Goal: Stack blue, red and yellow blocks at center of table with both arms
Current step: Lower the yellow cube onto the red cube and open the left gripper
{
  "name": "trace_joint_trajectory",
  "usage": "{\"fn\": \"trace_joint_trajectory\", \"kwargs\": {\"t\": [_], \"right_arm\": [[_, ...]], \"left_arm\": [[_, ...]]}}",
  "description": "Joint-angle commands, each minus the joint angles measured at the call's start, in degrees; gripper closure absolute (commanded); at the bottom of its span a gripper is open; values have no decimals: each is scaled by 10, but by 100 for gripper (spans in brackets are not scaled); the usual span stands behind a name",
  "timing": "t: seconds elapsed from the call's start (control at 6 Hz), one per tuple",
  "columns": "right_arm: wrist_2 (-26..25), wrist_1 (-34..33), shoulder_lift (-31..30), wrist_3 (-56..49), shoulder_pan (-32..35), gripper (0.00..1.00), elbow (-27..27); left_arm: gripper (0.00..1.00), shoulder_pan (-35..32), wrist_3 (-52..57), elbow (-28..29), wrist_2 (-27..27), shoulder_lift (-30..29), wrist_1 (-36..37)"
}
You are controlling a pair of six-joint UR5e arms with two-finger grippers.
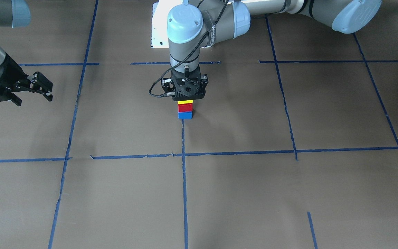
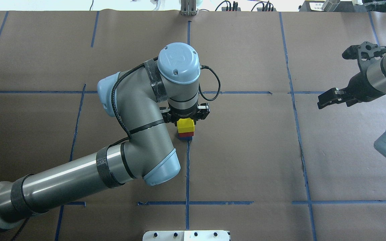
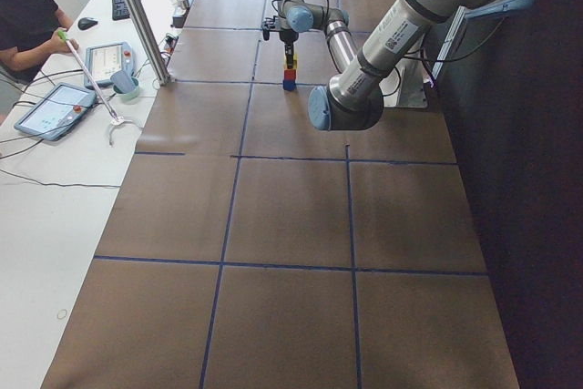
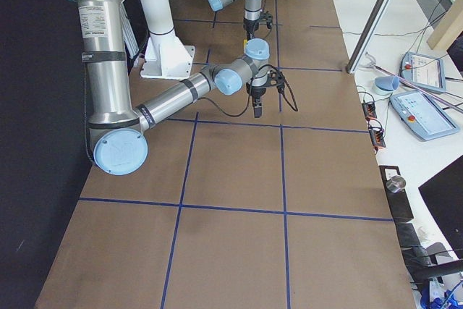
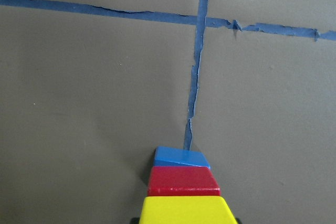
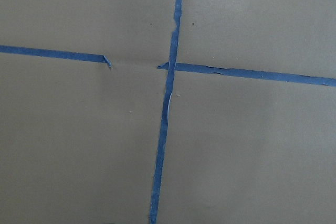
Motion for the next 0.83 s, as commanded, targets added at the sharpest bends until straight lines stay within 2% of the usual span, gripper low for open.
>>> {"fn": "trace_joint_trajectory", "kwargs": {"t": [0.0, 0.17, 0.5, 0.67], "right_arm": [[0, 0, 0, 0, 0, 0, 0], [-2, 0, 0, 0, 0, 0, -1], [-3, 0, 0, 0, 0, 0, -2], [-3, -1, 0, 0, 0, 0, -2]], "left_arm": [[81, 1, 0, -2, 5, -1, 1], [73, 1, 0, -2, 5, -1, 1], [48, 1, 0, -1, 6, -1, 1], [42, 1, 0, -1, 6, -1, 1]]}}
